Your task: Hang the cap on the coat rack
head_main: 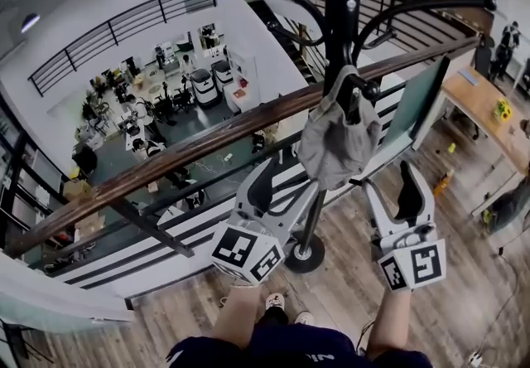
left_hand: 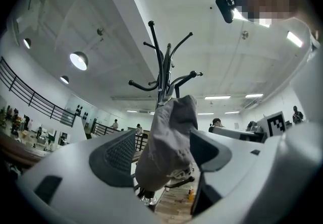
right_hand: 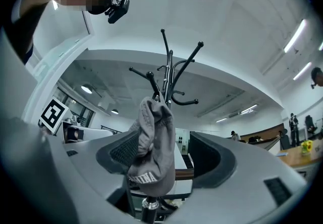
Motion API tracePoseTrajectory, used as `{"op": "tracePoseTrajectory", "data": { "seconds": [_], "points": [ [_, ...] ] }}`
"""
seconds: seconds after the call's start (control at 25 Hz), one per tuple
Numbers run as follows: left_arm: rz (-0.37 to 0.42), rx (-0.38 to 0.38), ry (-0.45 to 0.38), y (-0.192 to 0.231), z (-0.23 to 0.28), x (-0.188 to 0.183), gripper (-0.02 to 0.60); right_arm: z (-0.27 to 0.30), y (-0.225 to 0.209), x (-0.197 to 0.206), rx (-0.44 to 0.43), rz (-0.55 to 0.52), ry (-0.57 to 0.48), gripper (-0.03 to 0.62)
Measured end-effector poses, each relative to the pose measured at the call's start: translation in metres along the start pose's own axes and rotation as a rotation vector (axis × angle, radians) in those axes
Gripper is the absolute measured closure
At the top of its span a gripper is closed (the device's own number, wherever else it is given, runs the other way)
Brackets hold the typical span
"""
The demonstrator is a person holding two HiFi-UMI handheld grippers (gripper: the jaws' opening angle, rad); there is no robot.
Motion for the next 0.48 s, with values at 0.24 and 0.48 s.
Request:
{"op": "tracePoseTrajectory", "data": {
  "seconds": [0.24, 0.48],
  "points": [
    [-0.047, 0.013, 0.055, -0.012, -0.018, 0.044, 0.252, -0.02, -0.001, 0.051, 0.021, -0.003, 0.091, 0.286],
    [-0.047, 0.029, 0.161, -0.03, -0.049, 0.09, 0.255, -0.039, 0.006, 0.095, 0.034, -0.006, 0.169, 0.29]
  ]
}}
Point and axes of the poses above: the fingertips, and each gripper's own axes: z forward along the fingers, y to its left, x out of its underside, the point moved 1 cm from there along -z, backward along the fingers, and after that the axes turned 14 degrees about z, right-handed, at the moved point
